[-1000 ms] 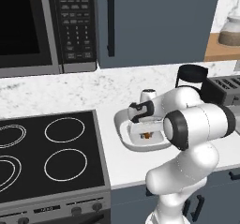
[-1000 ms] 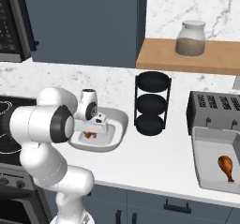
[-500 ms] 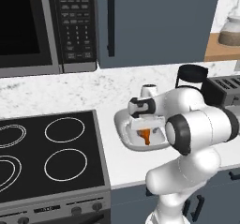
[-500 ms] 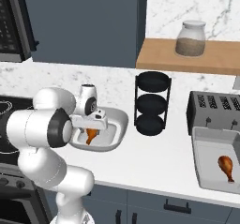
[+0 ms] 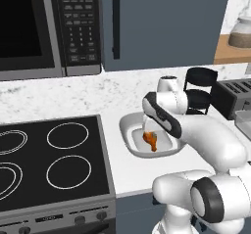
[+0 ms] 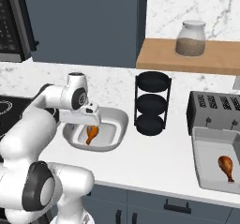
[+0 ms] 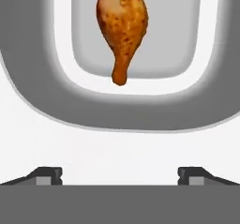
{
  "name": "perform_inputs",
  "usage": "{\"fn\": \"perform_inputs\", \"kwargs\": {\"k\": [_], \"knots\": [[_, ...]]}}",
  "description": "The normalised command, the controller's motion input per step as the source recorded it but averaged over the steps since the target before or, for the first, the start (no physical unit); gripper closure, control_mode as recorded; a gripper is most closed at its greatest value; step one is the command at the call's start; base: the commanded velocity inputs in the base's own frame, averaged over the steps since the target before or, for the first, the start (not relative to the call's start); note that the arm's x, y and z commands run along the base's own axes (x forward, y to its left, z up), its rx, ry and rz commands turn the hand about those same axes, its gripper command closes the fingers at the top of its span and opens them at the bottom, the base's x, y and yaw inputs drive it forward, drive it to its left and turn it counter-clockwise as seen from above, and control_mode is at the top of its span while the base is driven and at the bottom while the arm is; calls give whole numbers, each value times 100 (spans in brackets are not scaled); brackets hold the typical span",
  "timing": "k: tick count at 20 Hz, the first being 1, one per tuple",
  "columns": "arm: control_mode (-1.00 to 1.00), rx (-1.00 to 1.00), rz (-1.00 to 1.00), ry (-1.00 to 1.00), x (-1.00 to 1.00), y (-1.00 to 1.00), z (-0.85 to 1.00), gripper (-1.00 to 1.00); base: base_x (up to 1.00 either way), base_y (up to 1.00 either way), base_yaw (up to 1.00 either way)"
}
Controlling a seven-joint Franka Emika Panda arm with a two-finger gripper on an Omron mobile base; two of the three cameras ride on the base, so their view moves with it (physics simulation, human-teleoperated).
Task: Place one garlic and one chicken drumstick in each tupperware on the nearby counter, to pack two identical lunches.
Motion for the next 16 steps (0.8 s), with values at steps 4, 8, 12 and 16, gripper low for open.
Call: {"fn": "perform_inputs", "kwargs": {"k": [4, 8, 12, 16], "knots": [[-100, 0, 0, -1, -100, -15, 47, -100, 0, 0, 0], [-100, 0, 0, -3, -100, -23, 24, -100, 0, 0, 0], [-100, 0, 0, -8, -87, -15, 27, -100, 0, 0, 0], [-100, 0, 0, -1, -8, 0, 0, -100, 0, 0, 0]]}}
